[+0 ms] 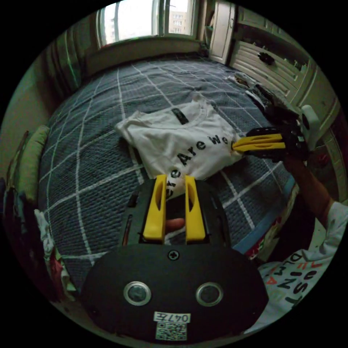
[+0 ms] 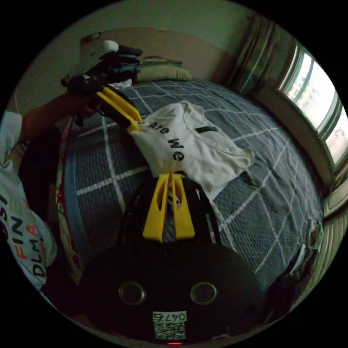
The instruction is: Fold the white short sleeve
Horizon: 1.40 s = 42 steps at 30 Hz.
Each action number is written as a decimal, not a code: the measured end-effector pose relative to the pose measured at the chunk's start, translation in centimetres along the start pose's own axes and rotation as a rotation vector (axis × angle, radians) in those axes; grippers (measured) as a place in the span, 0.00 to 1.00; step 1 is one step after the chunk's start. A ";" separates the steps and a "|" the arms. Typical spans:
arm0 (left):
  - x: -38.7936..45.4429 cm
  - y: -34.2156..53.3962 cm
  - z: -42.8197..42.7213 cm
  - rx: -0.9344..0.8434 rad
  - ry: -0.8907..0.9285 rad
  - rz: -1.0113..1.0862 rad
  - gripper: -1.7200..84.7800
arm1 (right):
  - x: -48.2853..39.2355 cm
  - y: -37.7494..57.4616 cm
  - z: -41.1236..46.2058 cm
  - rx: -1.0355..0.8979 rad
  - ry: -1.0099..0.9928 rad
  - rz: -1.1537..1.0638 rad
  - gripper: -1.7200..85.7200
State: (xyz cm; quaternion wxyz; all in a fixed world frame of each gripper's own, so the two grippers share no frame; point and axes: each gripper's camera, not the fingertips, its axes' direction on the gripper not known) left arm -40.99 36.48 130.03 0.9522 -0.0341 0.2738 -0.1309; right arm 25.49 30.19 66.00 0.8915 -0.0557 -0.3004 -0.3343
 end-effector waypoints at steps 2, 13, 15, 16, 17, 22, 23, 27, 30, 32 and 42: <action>-1.9 -0.2 -2.2 0.114 -0.041 -0.051 0.10 | 0.7 -1.0 -1.9 0.121 0.084 0.012 0.04; -17.4 -5.6 -0.4 0.255 0.334 -0.315 0.04 | 11.9 -20.4 11.7 0.050 -0.264 -0.068 0.09; -19.1 -6.3 0.9 0.237 0.347 -0.346 0.03 | 13.2 -21.6 14.8 -0.011 -0.314 -0.059 0.09; -20.0 -6.7 1.7 0.222 0.344 -0.359 0.02 | 13.9 -22.0 16.5 -0.047 -0.352 -0.055 0.09; -20.7 -7.0 2.6 0.204 0.341 -0.371 0.01 | 14.3 -22.2 17.3 -0.064 -0.372 -0.056 0.09; -22.3 -7.9 5.2 0.165 0.354 -0.368 0.01 | 16.6 -21.8 17.2 0.067 -0.465 -0.067 0.03; -22.4 -8.2 5.6 0.165 0.350 -0.358 0.01 | 16.7 -21.6 16.6 0.094 -0.460 -0.073 0.03; -22.8 -9.5 6.3 0.203 0.416 -0.329 0.01 | 17.2 -20.2 13.2 0.196 -0.431 -0.127 0.02; -22.7 -11.2 6.8 0.232 0.517 -0.279 0.01 | 18.1 -19.6 12.1 0.229 -0.426 -0.136 0.02; -22.3 -12.9 7.7 0.200 0.513 -0.242 0.01 | 18.7 -19.6 11.8 0.244 -0.426 -0.133 0.02; -24.5 -14.6 12.6 0.113 0.678 -0.262 0.01 | 21.3 -21.5 17.5 0.175 -0.455 -0.051 0.02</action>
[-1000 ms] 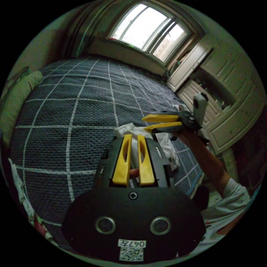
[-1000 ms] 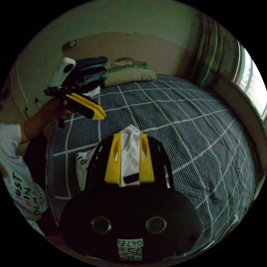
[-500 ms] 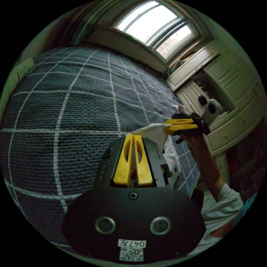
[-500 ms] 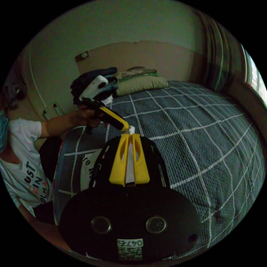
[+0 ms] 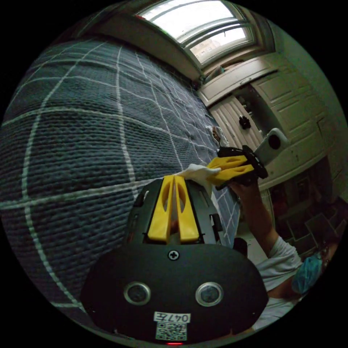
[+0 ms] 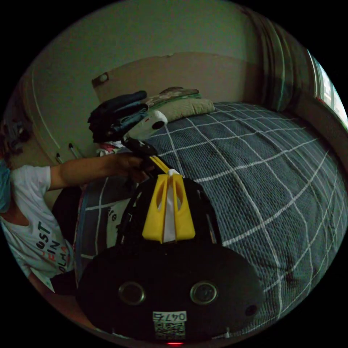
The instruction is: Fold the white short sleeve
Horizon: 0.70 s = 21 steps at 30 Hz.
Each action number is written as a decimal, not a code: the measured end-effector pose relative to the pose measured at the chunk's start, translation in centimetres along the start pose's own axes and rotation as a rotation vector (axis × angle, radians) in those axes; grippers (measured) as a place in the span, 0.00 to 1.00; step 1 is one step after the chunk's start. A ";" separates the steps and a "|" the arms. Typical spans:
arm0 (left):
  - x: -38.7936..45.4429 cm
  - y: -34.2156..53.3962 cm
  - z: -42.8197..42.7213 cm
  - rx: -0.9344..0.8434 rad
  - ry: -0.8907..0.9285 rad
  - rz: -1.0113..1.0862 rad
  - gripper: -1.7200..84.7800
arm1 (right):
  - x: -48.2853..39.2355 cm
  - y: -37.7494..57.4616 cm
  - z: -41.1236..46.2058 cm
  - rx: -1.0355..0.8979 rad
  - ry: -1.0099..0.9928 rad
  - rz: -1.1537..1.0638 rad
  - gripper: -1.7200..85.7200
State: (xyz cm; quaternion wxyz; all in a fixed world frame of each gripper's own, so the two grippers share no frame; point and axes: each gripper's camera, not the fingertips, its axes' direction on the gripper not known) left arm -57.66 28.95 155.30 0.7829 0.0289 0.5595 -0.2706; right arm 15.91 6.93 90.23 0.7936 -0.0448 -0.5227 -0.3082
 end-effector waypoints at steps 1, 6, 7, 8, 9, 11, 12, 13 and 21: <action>-0.4 0.5 -1.5 0.049 -0.042 -0.026 0.01 | 0.8 0.0 0.6 -0.004 0.009 0.015 0.02; 0.4 3.8 -6.6 0.115 -0.298 -0.106 0.01 | 4.1 0.2 5.1 -0.128 0.031 0.092 0.04; 1.4 4.6 -6.6 0.084 -0.293 -0.083 0.01 | 4.8 0.4 6.3 -0.164 0.043 0.125 0.05; 2.6 5.3 -6.1 0.054 -0.264 -0.051 0.01 | 5.1 0.5 6.8 -0.182 0.050 0.139 0.05; 3.2 5.7 -5.8 0.043 -0.247 -0.033 0.01 | 5.5 0.6 7.3 -0.204 0.067 0.155 0.06; 6.2 7.1 -3.6 0.003 -0.188 0.043 0.01 | 5.6 0.5 6.8 -0.174 0.084 0.153 0.05; 6.9 7.5 -2.9 -0.013 -0.185 0.053 0.01 | 5.1 0.4 5.6 -0.119 0.120 0.146 0.05; 8.0 8.3 -1.4 -0.043 -0.200 0.063 0.01 | 4.3 0.3 4.1 -0.057 0.165 0.126 0.04; 10.2 12.6 1.7 -0.096 -0.439 0.036 0.01 | 1.1 1.4 7.7 -0.177 0.223 0.024 0.02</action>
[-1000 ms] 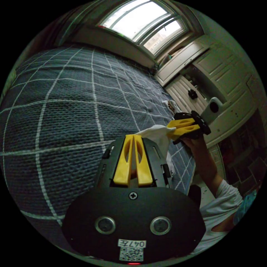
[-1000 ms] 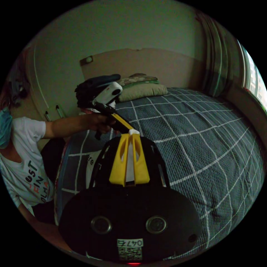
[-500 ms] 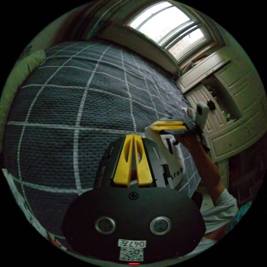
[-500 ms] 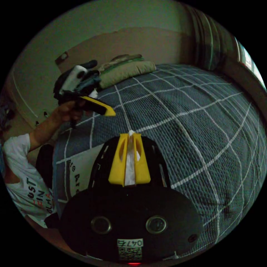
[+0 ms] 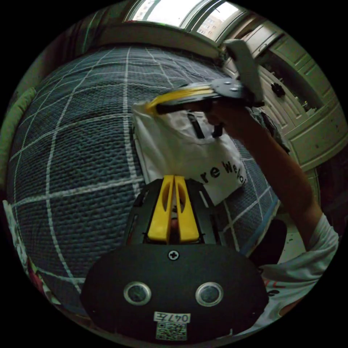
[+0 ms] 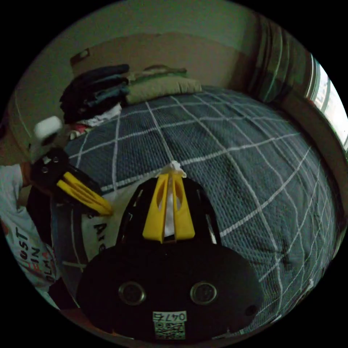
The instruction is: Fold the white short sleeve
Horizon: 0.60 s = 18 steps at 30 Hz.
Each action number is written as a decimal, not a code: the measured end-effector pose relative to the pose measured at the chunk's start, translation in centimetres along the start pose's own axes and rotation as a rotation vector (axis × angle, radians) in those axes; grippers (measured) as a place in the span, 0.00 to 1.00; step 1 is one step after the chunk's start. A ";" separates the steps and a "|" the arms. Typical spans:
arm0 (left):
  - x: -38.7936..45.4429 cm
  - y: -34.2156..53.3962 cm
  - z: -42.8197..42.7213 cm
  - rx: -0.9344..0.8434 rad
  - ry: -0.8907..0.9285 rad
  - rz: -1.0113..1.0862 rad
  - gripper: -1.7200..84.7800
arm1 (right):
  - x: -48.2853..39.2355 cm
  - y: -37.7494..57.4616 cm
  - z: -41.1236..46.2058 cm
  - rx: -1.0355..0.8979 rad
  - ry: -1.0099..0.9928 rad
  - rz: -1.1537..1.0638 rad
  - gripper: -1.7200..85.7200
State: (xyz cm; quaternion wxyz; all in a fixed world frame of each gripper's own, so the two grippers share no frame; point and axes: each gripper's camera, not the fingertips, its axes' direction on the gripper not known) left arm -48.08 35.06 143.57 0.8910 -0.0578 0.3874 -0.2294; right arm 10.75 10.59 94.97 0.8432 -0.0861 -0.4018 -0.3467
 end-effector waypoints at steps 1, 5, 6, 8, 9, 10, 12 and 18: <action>0.4 0.3 -0.4 -0.001 -0.017 -0.001 0.01 | 0.6 -0.2 2.1 -0.067 -0.014 0.030 0.02; 0.1 1.7 -4.8 0.106 -0.054 -0.048 0.02 | 1.6 -0.3 -0.5 0.050 -0.042 0.061 0.03; -0.2 1.8 -5.5 0.129 -0.070 -0.066 0.02 | 1.5 0.5 -3.3 0.142 -0.010 0.052 0.04; -1.9 1.9 -7.0 0.127 -0.064 -0.115 0.08 | 1.5 2.4 -7.1 0.214 0.042 0.063 0.08; -2.2 1.9 -7.0 0.106 -0.032 -0.120 0.10 | 1.5 4.2 -9.0 0.238 0.073 0.088 0.10; -2.7 2.0 -6.8 0.062 0.063 -0.117 0.15 | 1.6 6.3 -10.2 0.257 0.103 0.116 0.11; -2.5 2.5 -6.1 -0.011 0.133 -0.120 0.17 | 1.5 9.5 -10.9 0.268 0.144 0.153 0.12; -0.1 6.8 -6.6 -0.105 0.021 -0.143 0.15 | 1.7 16.8 -7.8 0.287 0.146 0.357 0.16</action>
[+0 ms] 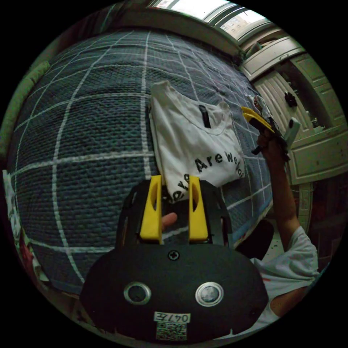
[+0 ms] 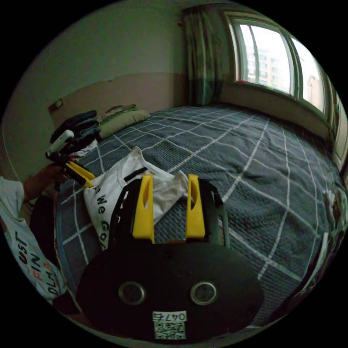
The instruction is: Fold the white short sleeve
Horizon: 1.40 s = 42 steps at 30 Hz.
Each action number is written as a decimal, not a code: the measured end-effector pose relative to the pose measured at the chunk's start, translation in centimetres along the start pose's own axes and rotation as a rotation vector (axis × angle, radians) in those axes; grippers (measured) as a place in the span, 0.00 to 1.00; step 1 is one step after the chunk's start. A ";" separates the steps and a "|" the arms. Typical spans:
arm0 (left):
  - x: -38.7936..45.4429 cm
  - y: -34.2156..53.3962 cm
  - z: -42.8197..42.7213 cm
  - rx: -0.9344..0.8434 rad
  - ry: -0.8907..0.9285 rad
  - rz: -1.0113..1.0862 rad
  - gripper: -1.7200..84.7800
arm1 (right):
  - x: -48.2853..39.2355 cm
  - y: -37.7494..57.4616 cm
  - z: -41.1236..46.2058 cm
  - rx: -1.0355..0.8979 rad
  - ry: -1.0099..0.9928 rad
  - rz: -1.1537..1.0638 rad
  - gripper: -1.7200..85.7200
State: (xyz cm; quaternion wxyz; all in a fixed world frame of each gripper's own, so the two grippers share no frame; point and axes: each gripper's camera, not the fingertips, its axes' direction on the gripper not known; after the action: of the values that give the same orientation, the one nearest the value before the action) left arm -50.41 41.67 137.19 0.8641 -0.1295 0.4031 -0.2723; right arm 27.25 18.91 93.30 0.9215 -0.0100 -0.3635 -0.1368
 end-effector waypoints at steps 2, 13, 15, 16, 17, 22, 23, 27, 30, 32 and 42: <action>0.4 1.8 -0.7 0.003 0.006 -0.008 0.15 | 0.4 0.8 1.4 -0.035 -0.012 0.069 0.19; -0.7 8.4 -5.7 0.058 0.095 -0.105 0.17 | -7.4 -0.2 11.6 -0.273 0.010 0.070 0.13; -0.6 9.3 -6.6 0.046 0.071 -0.094 0.15 | -10.2 -0.7 12.5 -0.294 0.028 0.017 0.08; -0.3 9.9 -7.4 0.039 0.041 -0.083 0.13 | -12.1 -0.8 13.0 -0.300 0.053 -0.009 0.07; 0.1 10.8 -8.2 0.051 0.027 -0.057 0.10 | -13.1 -0.9 13.2 -0.303 0.072 -0.031 0.06; 1.4 15.0 -12.5 0.149 -0.031 -0.008 0.06 | -21.8 -0.4 14.1 -0.244 0.273 -0.183 0.04; 1.6 16.2 -13.9 0.175 -0.038 0.002 0.06 | -22.7 -0.4 14.0 -0.229 0.286 -0.193 0.04; 2.3 19.8 -18.3 0.222 -0.038 0.034 0.05 | -29.4 -1.1 12.7 -0.147 0.320 -0.272 0.04; 3.5 23.5 -23.2 0.273 -0.083 0.095 0.05 | -35.5 -2.6 11.3 -0.102 0.337 -0.370 0.04; 4.0 27.3 -28.3 0.331 -0.127 0.137 0.05 | -39.5 -3.9 10.3 -0.068 0.349 -0.427 0.04; -3.5 45.8 -54.7 0.551 -0.088 0.040 0.07 | -65.3 -17.4 6.5 0.210 0.204 -0.638 0.03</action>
State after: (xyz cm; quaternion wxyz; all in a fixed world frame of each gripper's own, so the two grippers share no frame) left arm -77.40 80.92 84.00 0.8886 0.1068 0.2784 -0.3486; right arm -27.21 18.88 52.77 0.8599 0.2128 -0.2665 -0.3799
